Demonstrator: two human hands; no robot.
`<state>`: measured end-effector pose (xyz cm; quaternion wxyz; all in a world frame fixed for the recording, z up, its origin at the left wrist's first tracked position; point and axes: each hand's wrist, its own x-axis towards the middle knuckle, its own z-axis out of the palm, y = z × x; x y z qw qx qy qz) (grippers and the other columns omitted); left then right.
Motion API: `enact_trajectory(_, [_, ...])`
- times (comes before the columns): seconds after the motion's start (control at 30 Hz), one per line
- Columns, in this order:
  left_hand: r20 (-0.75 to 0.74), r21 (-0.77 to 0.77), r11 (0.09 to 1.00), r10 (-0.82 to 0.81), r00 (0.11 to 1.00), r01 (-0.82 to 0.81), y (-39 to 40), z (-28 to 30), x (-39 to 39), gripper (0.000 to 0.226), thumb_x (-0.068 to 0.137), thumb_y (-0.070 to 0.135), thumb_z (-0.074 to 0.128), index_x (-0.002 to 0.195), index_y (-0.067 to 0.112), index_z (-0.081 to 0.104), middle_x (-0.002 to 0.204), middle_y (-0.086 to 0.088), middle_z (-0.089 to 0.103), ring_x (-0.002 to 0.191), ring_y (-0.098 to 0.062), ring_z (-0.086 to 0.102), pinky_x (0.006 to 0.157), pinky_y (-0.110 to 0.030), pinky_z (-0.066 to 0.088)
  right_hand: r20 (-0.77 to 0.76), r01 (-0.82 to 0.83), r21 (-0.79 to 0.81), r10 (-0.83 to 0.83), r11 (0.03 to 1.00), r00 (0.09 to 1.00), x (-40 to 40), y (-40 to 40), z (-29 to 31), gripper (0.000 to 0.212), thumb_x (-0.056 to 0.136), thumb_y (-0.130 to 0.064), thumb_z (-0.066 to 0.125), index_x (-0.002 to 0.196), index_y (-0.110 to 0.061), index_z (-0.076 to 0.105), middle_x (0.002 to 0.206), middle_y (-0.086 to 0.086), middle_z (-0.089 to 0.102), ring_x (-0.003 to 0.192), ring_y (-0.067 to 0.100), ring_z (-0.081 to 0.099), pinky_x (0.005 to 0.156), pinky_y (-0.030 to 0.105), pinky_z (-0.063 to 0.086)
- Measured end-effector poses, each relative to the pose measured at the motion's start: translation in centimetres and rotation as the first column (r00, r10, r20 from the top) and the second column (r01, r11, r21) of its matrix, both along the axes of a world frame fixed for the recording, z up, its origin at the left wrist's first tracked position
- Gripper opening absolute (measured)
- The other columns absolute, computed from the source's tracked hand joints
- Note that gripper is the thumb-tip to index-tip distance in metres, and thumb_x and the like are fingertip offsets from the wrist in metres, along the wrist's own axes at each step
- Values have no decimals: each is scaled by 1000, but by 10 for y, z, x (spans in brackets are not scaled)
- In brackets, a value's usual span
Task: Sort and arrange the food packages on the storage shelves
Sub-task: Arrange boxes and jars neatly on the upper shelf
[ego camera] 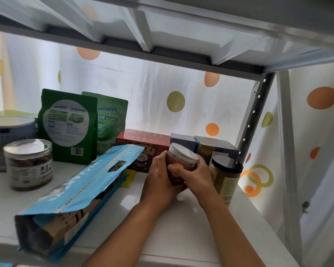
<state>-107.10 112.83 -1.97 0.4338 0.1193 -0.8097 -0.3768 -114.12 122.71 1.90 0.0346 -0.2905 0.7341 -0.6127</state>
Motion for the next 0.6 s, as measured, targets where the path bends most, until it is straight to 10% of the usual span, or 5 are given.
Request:
enact_trajectory(0.23, [96, 59, 998, 9, 995, -15, -3, 2, 1, 71, 61, 33, 90, 120, 38, 50, 109, 17, 60, 99, -5, 59, 80, -14, 44, -58, 88, 67, -84, 994, 995, -6, -1, -5, 98, 69, -18, 89, 148, -18, 32, 123, -4, 52, 121, 17, 54, 100, 32, 53])
enact_trajectory(0.6, [310, -58, 989, 149, 939, -138, 13, 7, 9, 63, 68, 24, 87, 124, 24, 59, 111, 3, 72, 99, -11, 68, 86, -34, 59, -114, 70, 258, -42, 964, 993, -8, -1, -8, 109, 76, -26, 84, 157, -15, 12, 152, 10, 40, 138, 28, 43, 109, 36, 44])
